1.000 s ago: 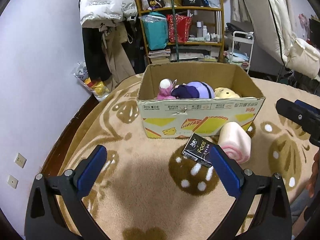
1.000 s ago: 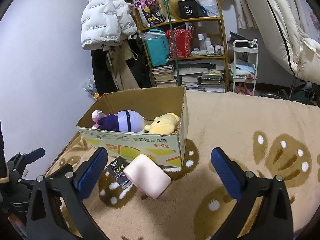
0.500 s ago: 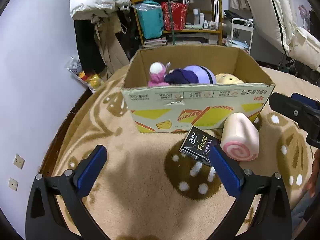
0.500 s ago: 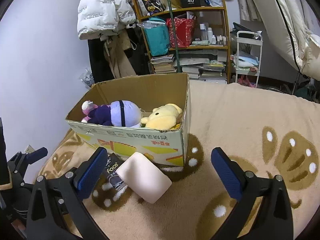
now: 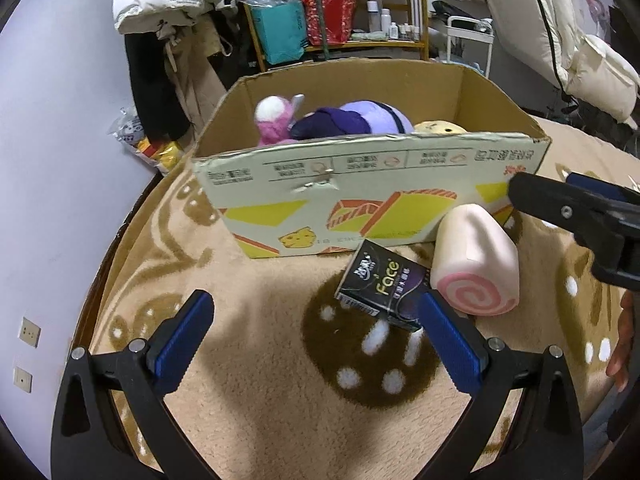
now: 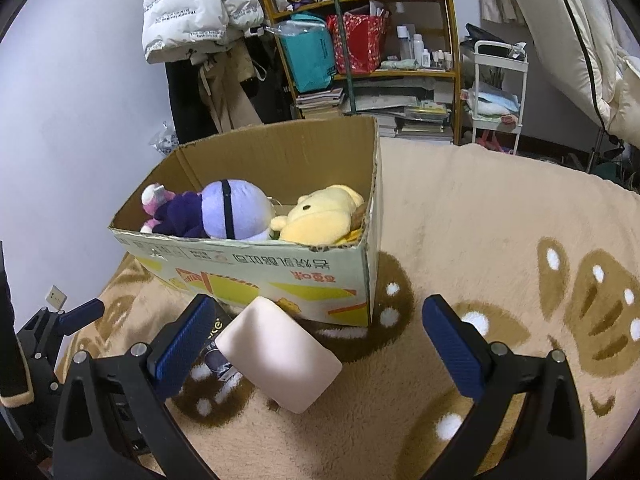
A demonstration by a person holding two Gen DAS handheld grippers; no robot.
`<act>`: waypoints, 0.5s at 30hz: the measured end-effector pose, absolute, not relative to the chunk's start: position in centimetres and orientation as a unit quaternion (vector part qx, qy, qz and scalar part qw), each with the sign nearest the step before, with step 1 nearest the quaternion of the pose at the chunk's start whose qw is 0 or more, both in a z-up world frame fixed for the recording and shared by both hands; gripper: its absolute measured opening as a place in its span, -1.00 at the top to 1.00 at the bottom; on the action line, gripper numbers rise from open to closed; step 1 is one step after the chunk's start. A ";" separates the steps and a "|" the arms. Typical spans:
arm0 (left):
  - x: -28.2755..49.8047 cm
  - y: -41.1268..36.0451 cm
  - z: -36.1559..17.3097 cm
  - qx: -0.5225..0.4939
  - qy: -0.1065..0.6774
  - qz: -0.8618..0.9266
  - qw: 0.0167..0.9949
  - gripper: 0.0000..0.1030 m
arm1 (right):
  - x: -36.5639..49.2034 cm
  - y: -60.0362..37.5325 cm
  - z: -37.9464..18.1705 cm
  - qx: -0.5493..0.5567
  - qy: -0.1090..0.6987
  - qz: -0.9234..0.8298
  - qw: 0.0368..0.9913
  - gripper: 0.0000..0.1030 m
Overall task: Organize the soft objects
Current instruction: 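Lower the left tool to the Face tissue pack while the right tool approaches the pink roll cushion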
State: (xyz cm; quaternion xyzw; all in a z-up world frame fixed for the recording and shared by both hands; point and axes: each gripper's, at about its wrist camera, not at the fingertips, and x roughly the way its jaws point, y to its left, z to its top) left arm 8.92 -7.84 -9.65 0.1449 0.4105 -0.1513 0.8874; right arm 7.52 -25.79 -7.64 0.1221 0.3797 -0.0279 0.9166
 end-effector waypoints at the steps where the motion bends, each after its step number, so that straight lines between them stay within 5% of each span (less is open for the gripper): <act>1: 8.9 -8.1 -9.8 0.149 0.409 -0.158 0.887 -0.97 | 7.6 -25.8 -7.8 0.122 0.381 -0.028 0.916 -1.00; 15: 9.8 -9.1 -12.0 0.162 0.430 -0.187 0.868 -0.97 | 9.7 -25.5 -10.0 0.130 0.409 -0.019 0.903 -1.00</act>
